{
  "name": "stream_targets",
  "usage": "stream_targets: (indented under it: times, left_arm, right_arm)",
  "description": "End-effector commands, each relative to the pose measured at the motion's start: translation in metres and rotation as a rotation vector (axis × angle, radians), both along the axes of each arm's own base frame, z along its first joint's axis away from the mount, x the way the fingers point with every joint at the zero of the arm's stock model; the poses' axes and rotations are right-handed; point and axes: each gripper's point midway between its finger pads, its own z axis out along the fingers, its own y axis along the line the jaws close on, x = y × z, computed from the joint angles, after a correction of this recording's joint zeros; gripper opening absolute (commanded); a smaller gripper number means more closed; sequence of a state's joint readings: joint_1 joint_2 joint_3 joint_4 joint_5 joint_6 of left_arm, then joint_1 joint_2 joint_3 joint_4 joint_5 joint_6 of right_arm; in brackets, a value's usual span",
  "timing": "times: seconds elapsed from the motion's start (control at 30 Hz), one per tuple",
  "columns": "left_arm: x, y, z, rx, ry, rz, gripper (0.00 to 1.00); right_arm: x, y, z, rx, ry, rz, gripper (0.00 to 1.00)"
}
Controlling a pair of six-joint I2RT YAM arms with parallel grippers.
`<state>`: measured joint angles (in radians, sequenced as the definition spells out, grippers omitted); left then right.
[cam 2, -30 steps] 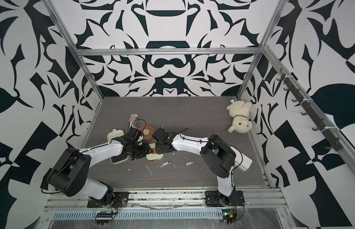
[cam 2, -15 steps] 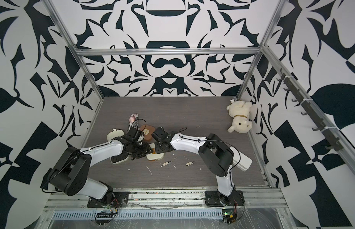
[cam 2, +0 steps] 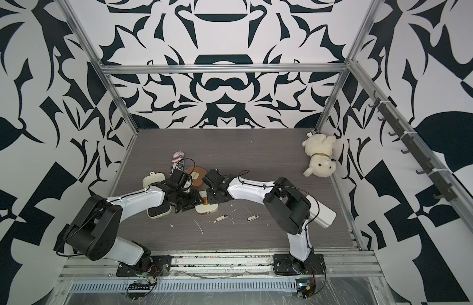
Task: Organize nail clipper sets
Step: Close the storage box at the center of the board.
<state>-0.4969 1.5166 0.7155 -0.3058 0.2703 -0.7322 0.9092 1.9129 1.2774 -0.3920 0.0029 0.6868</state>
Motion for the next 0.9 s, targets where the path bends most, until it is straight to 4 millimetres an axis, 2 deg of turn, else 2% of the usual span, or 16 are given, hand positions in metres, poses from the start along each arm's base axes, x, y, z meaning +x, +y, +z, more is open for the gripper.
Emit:
stream_targets:
  times: [0.0,0.6,0.87]
  left_arm:
    - [-0.043,0.034,-0.043,0.180,0.177,-0.006,0.52]
    - [-0.036,0.028,-0.043,0.167,0.178,-0.012,0.51]
    - [-0.033,0.025,-0.044,0.170,0.177,-0.016,0.51]
  right_arm:
    - [-0.004,-0.002,-0.015,0.008,0.033,-0.019,0.43]
    - [-0.034,-0.009,-0.066,0.070,0.173,-0.063,0.43]
    - [-0.053,0.002,-0.085,0.166,0.246,-0.090,0.42]
